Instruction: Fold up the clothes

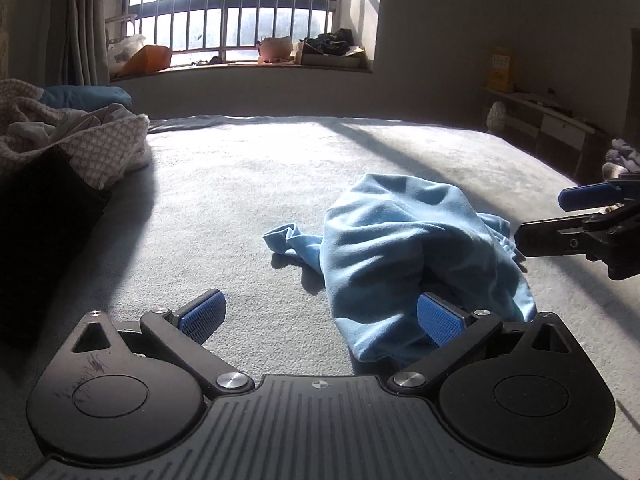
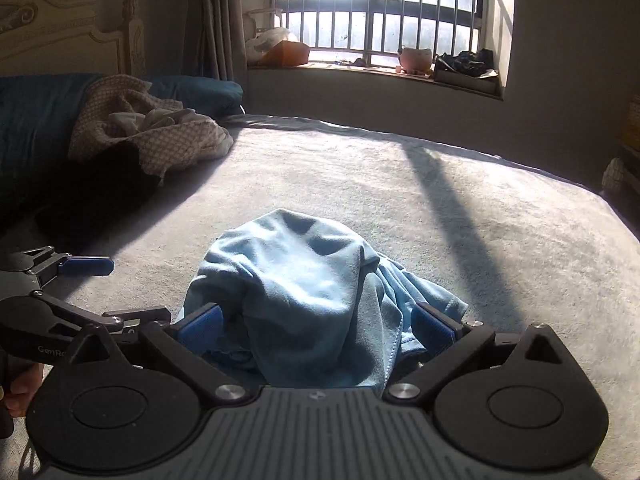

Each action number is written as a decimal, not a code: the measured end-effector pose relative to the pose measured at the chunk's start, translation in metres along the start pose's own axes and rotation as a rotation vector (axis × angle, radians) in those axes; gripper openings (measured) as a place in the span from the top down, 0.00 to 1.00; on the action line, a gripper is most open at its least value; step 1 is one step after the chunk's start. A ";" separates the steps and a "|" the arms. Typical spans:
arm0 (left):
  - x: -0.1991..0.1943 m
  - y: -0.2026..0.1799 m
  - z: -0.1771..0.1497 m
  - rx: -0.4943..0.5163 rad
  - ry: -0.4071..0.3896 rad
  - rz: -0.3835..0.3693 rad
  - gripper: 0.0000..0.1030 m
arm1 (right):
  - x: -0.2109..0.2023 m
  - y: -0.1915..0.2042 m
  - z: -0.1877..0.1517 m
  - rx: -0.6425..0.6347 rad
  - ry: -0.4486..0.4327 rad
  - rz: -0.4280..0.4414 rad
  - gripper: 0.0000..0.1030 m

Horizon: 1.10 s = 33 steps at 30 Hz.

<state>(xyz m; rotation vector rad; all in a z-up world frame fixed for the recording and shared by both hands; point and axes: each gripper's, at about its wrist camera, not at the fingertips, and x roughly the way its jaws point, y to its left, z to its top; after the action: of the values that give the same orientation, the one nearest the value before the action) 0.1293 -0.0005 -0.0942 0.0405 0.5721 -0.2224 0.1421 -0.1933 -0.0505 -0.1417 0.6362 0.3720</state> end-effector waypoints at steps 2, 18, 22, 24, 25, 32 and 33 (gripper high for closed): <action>0.013 -0.008 0.001 0.026 0.016 -0.021 0.00 | 0.024 0.001 0.010 0.004 0.040 0.030 0.01; 0.019 -0.026 0.002 -0.039 0.019 -0.133 0.68 | 0.053 -0.015 0.008 0.217 0.134 0.081 0.85; 0.006 -0.025 0.004 -0.041 0.015 -0.163 0.82 | 0.027 -0.014 0.010 0.227 0.098 0.119 0.87; -0.003 -0.025 0.004 -0.040 0.010 -0.178 0.84 | 0.013 -0.013 0.010 0.236 0.084 0.141 0.87; -0.008 -0.024 0.005 -0.040 0.008 -0.186 0.86 | 0.006 -0.012 0.010 0.241 0.077 0.152 0.87; -0.070 -0.019 -0.006 -0.050 -0.060 -0.254 0.91 | -0.053 0.001 0.006 0.290 0.022 0.241 0.87; -0.081 -0.016 -0.010 -0.058 -0.067 -0.267 0.91 | -0.063 0.003 0.004 0.300 0.013 0.261 0.88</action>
<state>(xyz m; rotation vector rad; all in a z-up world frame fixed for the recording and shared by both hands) 0.0540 0.0006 -0.0578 -0.1004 0.5164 -0.4652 0.0963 -0.2085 -0.0095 0.2274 0.7183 0.5216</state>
